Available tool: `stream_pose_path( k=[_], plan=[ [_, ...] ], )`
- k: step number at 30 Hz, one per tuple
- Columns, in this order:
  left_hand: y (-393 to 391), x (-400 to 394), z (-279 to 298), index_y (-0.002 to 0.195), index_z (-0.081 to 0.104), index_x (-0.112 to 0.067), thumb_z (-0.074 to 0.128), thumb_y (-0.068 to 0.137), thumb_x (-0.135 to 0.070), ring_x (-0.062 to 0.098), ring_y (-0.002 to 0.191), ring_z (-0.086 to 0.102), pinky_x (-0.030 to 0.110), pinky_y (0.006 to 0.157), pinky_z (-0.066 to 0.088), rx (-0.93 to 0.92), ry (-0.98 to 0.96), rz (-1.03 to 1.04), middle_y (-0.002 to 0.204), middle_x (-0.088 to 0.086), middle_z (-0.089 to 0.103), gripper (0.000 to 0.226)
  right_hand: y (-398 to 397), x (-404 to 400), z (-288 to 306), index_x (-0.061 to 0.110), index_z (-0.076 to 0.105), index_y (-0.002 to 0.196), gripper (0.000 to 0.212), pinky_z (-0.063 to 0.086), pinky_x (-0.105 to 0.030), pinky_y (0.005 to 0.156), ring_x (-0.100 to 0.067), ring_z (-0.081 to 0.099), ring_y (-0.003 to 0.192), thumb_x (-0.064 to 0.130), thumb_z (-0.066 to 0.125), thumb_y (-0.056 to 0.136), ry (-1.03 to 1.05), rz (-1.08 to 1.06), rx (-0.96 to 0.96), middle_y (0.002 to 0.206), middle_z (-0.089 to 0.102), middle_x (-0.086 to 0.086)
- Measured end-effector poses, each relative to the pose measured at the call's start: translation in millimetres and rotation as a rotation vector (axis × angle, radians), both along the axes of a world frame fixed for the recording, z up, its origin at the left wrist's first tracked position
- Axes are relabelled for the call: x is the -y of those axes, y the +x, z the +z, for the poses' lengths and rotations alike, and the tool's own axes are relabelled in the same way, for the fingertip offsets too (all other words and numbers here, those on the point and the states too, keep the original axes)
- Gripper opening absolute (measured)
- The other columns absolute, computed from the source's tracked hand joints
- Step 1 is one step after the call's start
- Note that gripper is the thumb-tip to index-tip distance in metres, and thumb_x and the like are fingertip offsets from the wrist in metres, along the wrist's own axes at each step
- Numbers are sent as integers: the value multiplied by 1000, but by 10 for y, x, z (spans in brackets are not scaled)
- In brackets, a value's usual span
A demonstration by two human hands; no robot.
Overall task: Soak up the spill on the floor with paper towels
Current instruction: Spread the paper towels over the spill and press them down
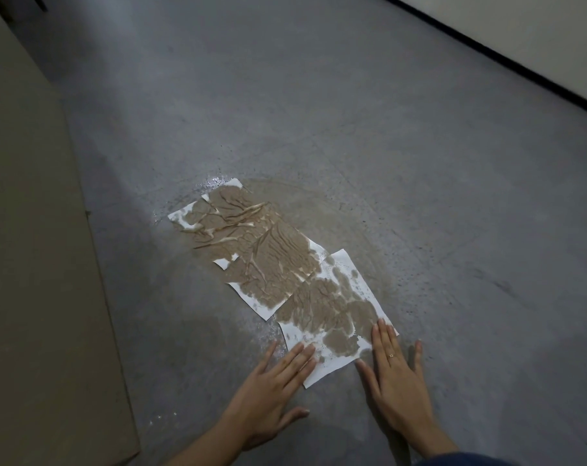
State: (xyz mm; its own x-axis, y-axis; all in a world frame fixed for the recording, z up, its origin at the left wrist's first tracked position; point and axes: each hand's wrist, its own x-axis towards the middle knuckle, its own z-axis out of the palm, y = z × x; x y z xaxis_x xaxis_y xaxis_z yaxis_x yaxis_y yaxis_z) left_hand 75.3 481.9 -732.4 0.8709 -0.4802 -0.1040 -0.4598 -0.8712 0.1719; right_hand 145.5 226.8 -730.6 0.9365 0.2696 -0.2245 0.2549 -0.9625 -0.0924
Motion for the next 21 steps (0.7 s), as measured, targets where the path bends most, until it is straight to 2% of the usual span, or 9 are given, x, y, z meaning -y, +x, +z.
stream_pose_path(
  k=[3,7,10,12,13,18,21],
  plan=[
    [15,37,89,150,28,-10,28,98,-58,20,147,16,48,113,13,34,-19,87,160,6,21,70,28,-40,48,21,-4,153,74,-24,-45,114,-13,-13,148,65,-3,93,63,-26,6,160,-12,5],
    [94,53,98,149,29,-7,26,98,-59,22,147,17,48,111,15,-7,0,275,159,8,21,73,69,-74,133,20,5,155,68,-15,-43,118,-13,-3,149,58,10,99,154,55,75,162,-2,4],
    [119,44,57,146,35,-6,26,99,-56,22,146,21,48,110,18,-35,16,280,156,8,29,69,-39,-182,192,23,7,155,64,-8,-41,119,-10,-1,149,55,20,101,222,380,10,162,-2,7],
    [126,26,47,147,33,-7,26,100,-53,21,147,19,47,111,18,-34,16,268,157,8,26,67,-134,-244,160,21,11,155,64,-3,-43,118,-11,4,149,53,27,102,176,597,-16,162,5,5],
    [125,12,42,148,31,-7,25,100,-52,21,147,18,47,111,18,-28,17,265,158,7,24,66,-168,-259,129,19,14,155,65,-1,-43,118,-12,7,149,53,29,102,141,638,-11,162,9,4],
    [132,-16,83,150,27,-8,24,101,-45,18,148,15,45,112,15,-1,6,267,159,6,20,61,-248,-297,93,17,22,153,64,5,-45,117,-12,13,148,51,33,101,111,604,0,161,17,2],
    [130,-43,87,149,29,-9,19,102,-45,16,147,16,43,112,14,-25,5,273,158,5,23,60,-285,-334,102,16,26,152,63,5,-45,117,-12,15,148,50,33,100,89,618,6,160,21,1]
  ],
)
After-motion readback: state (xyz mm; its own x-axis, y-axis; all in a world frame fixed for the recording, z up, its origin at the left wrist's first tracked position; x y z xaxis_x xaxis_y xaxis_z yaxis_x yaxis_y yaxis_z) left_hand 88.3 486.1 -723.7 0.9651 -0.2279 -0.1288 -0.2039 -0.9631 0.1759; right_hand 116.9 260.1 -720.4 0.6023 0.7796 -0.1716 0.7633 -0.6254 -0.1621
